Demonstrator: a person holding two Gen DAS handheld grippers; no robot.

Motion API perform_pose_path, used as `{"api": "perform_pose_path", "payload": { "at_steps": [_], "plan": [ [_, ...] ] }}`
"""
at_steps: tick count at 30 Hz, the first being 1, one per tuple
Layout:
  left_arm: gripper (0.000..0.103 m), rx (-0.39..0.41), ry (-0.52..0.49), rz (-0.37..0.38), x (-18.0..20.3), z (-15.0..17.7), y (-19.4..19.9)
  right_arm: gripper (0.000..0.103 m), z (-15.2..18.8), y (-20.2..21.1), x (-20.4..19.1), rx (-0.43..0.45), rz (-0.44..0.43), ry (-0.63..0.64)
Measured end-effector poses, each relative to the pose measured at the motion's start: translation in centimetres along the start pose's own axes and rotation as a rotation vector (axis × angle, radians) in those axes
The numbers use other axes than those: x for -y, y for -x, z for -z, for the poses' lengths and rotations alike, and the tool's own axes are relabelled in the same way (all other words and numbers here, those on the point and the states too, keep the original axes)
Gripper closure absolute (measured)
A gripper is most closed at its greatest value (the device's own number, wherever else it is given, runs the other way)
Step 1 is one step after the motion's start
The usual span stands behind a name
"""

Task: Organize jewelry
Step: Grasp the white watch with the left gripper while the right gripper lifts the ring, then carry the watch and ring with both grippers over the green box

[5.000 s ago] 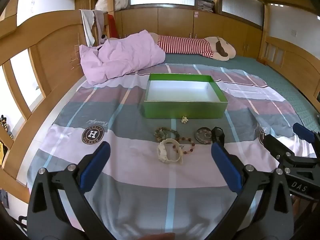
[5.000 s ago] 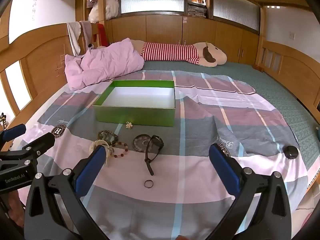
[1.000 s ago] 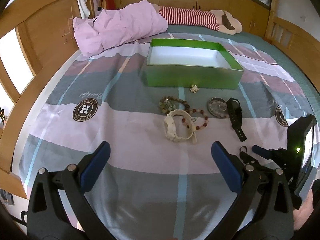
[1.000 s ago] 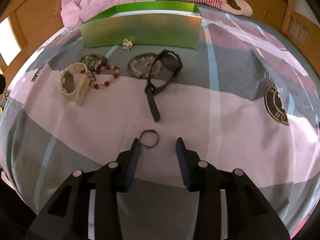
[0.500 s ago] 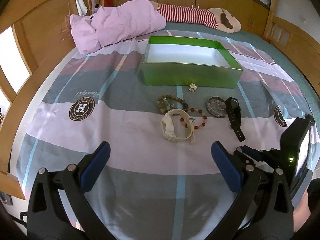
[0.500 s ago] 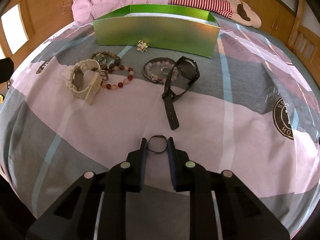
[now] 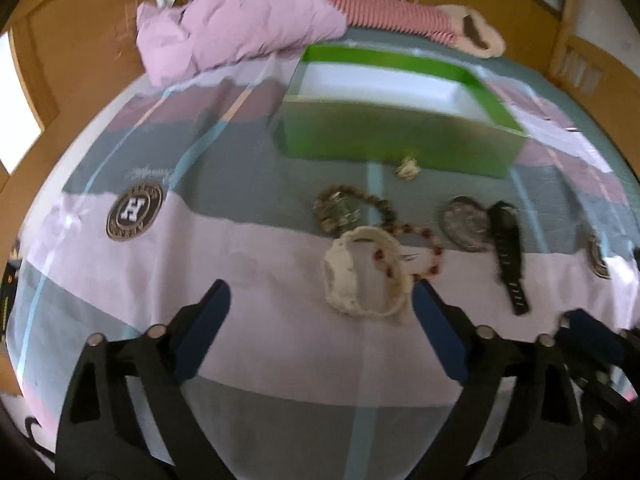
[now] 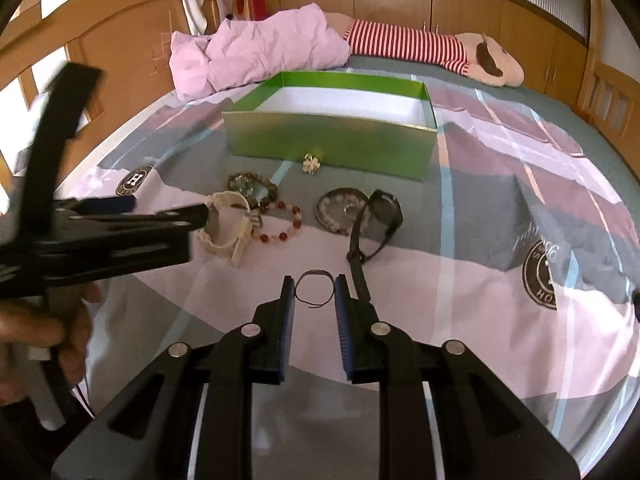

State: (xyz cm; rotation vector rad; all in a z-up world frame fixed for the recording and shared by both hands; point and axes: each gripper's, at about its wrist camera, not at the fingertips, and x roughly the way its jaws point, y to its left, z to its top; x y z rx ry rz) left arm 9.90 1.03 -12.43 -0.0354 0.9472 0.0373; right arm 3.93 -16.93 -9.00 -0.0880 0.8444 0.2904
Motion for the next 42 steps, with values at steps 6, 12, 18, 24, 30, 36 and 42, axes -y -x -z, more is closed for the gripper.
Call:
{"api": "perform_pose_path", "payload": {
  "at_steps": [6, 12, 18, 24, 30, 36, 42],
  "plan": [
    [0.052, -0.039, 0.016, -0.039, 0.1, -0.7, -3.1, 0.083, 0.0, 0.1, 0.9, -0.006, -0.012, -0.012],
    [0.086, -0.046, 0.005, 0.011, 0.4, -0.5, -3.8, 0.083, -0.4, 1.2, 1.3, 0.041, -0.013, -0.017],
    [0.086, 0.078, 0.026, 0.061, -0.6, -0.9, 1.3, 0.083, -1.7, 3.8, 1.0, 0.160, -0.005, -0.012],
    [0.086, 0.235, -0.033, 0.148, -0.8, -0.6, 9.7, 0.083, -3.3, 7.3, 0.7, 0.293, -0.011, -0.034],
    [0.086, 0.424, -0.103, 0.179, 0.0, -1.0, 16.5, 0.083, -4.2, 10.6, 0.2, 0.431, 0.010, -0.036],
    [0.086, 0.440, -0.102, 0.191, 0.1, -1.2, 16.8, 0.083, -4.7, 11.1, 0.4, 0.457, 0.018, -0.051],
    [0.086, 0.425, -0.094, 0.180, 0.3, -0.8, 16.3, 0.083, -4.5, 10.5, 0.2, 0.439, 0.024, -0.049]
  ]
}}
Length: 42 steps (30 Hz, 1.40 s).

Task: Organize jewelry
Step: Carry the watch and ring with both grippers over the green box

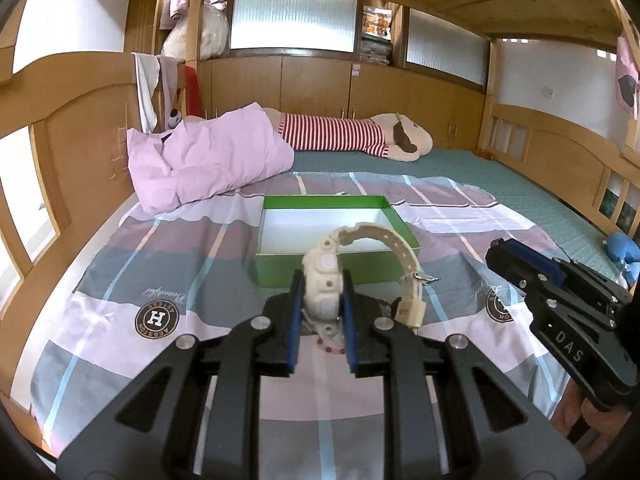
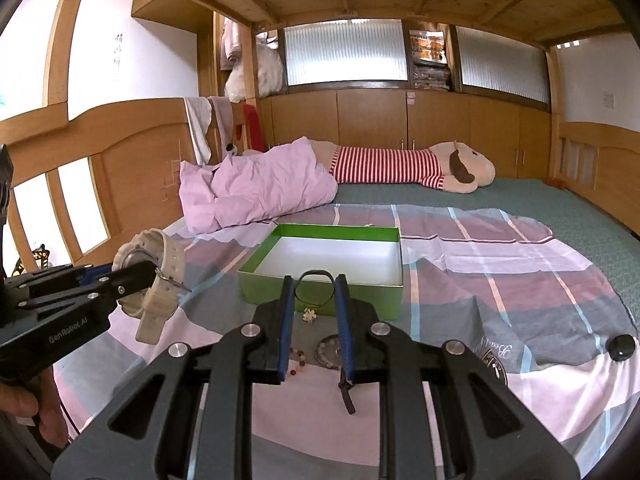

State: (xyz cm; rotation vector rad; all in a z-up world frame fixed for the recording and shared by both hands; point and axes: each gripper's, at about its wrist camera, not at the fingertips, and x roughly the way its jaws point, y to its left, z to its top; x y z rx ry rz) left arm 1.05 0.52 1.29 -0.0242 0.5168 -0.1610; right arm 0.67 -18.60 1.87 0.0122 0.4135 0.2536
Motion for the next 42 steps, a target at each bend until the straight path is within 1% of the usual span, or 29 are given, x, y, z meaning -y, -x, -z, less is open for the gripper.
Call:
{"api": "perform_pose_path", "payload": {
  "at_steps": [18, 37, 42],
  "plan": [
    [0.085, -0.027, 0.015, -0.005, -0.1, 0.4, -0.9, 0.083, 0.2, -0.1, 0.3, -0.013, 0.006, -0.001],
    [0.085, -0.033, 0.021, -0.016, -0.2, 0.5, -0.9, 0.083, 0.3, -0.2, 0.4, -0.013, 0.003, 0.007],
    [0.085, -0.033, 0.027, -0.021, -0.1, -0.1, -1.5, 0.083, -0.2, -1.1, 0.5, -0.011, 0.005, 0.018]
  ]
}}
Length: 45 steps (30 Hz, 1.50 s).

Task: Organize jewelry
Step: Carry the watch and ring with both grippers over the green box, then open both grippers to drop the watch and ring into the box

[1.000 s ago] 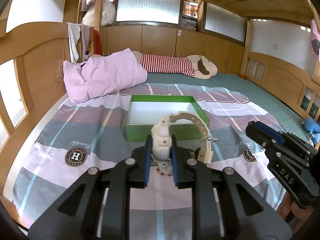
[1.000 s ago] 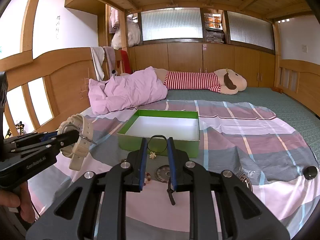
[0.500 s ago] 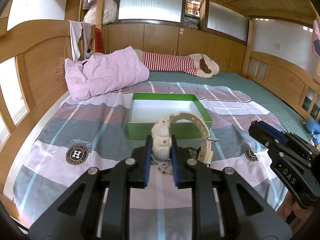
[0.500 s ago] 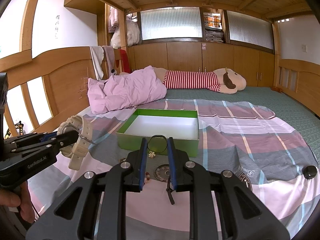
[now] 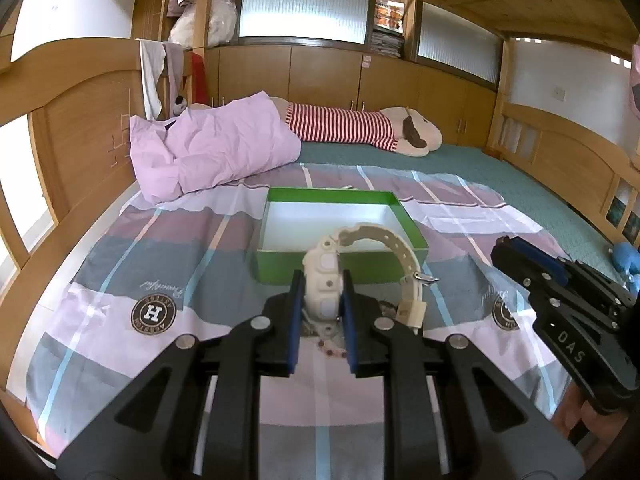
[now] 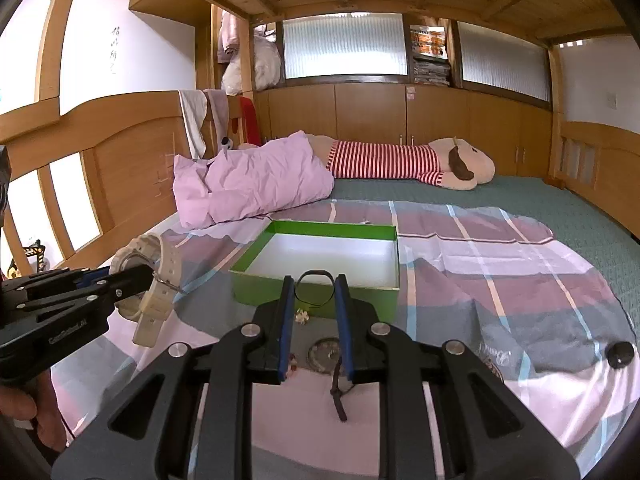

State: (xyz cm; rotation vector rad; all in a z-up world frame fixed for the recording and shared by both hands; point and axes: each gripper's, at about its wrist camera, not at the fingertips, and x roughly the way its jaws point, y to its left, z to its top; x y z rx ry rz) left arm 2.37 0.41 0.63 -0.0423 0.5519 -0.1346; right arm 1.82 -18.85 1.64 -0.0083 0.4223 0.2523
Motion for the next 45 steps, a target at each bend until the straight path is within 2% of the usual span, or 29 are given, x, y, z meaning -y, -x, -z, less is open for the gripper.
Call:
{"api": "perform_pose_path", "payload": {
  "at_steps": [5, 10, 14, 18, 23, 28, 29, 31, 32, 33, 34, 35, 38, 40, 42, 45],
  "plan": [
    [0.085, 0.003, -0.018, -0.009, 0.5, -1.9, -1.3, 0.083, -1.2, -1.7, 1.0, -0.012, -0.014, -0.030],
    [0.085, 0.000, -0.025, -0.018, 0.7, -4.8, -3.3, 0.083, -3.8, -4.6, 1.6, -0.009, -0.014, -0.042],
    [0.085, -0.024, -0.039, -0.027, 0.8, -7.6, -7.2, 0.083, -5.4, -8.8, 2.6, -0.033, 0.001, -0.052],
    [0.085, -0.095, 0.006, -0.005, 0.2, -9.2, -13.8, 0.083, -5.1, -15.6, 4.6, -0.112, 0.019, -0.091],
    [0.085, -0.202, 0.007, -0.015, 0.4, -8.0, -21.0, 0.083, -3.0, -22.2, 6.1, -0.215, 0.036, -0.101],
    [0.085, -0.342, 0.106, -0.013, -1.2, -5.3, -26.7, 0.083, -1.9, -25.0, 6.2, -0.274, 0.056, -0.093],
    [0.085, -0.339, 0.110, -0.017, -1.3, -5.2, -27.1, 0.083, -1.7, -25.2, 6.2, -0.280, 0.060, -0.092],
    [0.084, -0.331, 0.111, -0.018, -1.4, -5.2, -27.3, 0.082, -1.6, -25.4, 6.4, -0.290, 0.069, -0.086],
    [0.078, -0.324, 0.114, -0.023, -1.3, -5.2, -27.2, 0.073, -1.5, -25.5, 6.5, -0.293, 0.071, -0.085],
    [0.049, -0.310, 0.122, -0.022, -1.4, -5.4, -27.0, 0.058, -1.5, -25.4, 6.7, -0.292, 0.077, -0.088],
    [0.034, -0.296, 0.127, -0.028, -1.5, -5.6, -26.9, 0.054, -1.6, -25.1, 6.9, -0.279, 0.079, -0.090],
    [0.024, -0.260, 0.127, -0.053, -1.6, -5.9, -25.9, 0.054, -2.0, -24.7, 7.0, -0.261, 0.086, -0.089],
    [0.024, -0.215, 0.133, -0.019, -1.8, -7.6, -23.2, 0.054, -3.9, -22.6, 7.1, -0.205, 0.059, -0.089],
    [0.024, -0.158, 0.150, 0.000, -2.1, -9.1, -19.9, 0.054, -6.1, -19.4, 7.1, -0.109, 0.062, -0.095],
    [0.014, -0.058, 0.164, 0.020, -2.7, -10.6, -14.7, 0.054, -8.2, -15.3, 7.3, -0.014, 0.046, -0.116],
    [0.007, 0.059, 0.163, 0.009, -3.4, -11.0, -8.3, 0.052, -9.9, -8.9, 7.8, 0.111, 0.067, -0.116]
  ]
}}
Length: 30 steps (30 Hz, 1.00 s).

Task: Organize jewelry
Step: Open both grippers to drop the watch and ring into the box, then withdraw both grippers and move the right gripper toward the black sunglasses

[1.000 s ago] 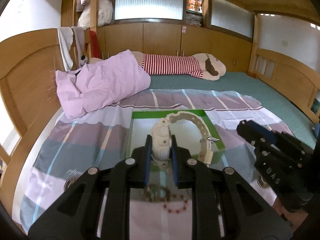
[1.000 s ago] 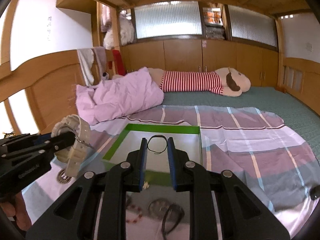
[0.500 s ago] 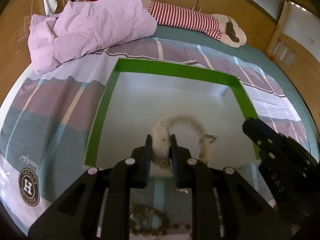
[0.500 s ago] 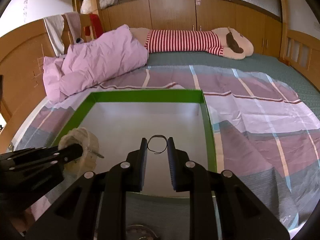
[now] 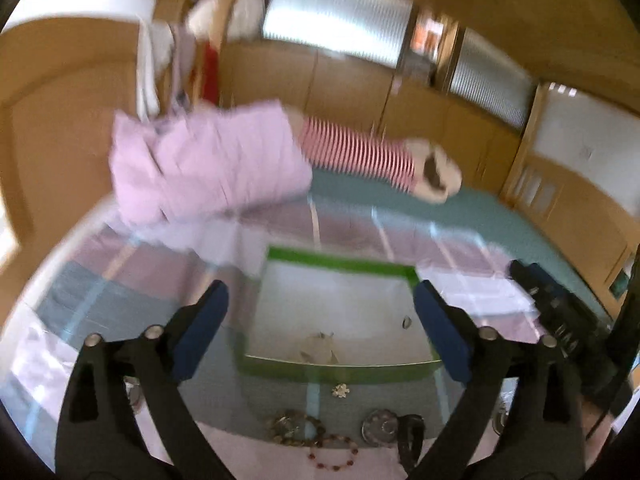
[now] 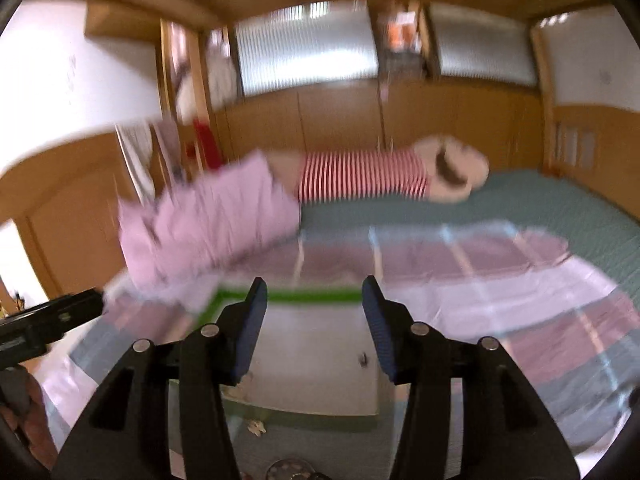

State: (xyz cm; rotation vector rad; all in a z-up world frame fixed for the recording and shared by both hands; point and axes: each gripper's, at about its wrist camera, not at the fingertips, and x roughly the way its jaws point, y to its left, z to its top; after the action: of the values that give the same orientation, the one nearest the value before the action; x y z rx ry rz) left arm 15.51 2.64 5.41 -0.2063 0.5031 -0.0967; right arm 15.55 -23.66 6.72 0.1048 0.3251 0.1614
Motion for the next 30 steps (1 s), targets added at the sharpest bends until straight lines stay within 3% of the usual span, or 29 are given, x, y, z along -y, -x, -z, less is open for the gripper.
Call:
{"api": "perform_pose_path", "payload": {
  "at_steps": [5, 9, 13, 17, 30],
  "plan": [
    [0.006, 0.075, -0.074, -0.033, -0.5, 2.3, 7.6, 0.048, 0.4, 7.7, 1.5, 0.087, 0.046, 0.000],
    [0.005, 0.078, -0.125, -0.097, -0.6, 6.0, 10.6, 0.048, 4.3, 11.4, 2.1, 0.039, 0.066, -0.009],
    [0.005, -0.007, -0.121, -0.118, -0.5, 9.6, 10.6, 0.048, 7.3, 12.3, 0.6, -0.046, 0.049, 0.022],
    [0.005, -0.068, -0.115, -0.117, 0.0, 11.4, 9.7, 0.048, 8.4, 12.0, -1.2, -0.074, 0.049, 0.065],
    [0.005, -0.103, -0.122, -0.126, 0.5, 12.1, 7.6, 0.048, 9.8, 10.7, -2.1, -0.135, 0.047, 0.068]
  ]
}}
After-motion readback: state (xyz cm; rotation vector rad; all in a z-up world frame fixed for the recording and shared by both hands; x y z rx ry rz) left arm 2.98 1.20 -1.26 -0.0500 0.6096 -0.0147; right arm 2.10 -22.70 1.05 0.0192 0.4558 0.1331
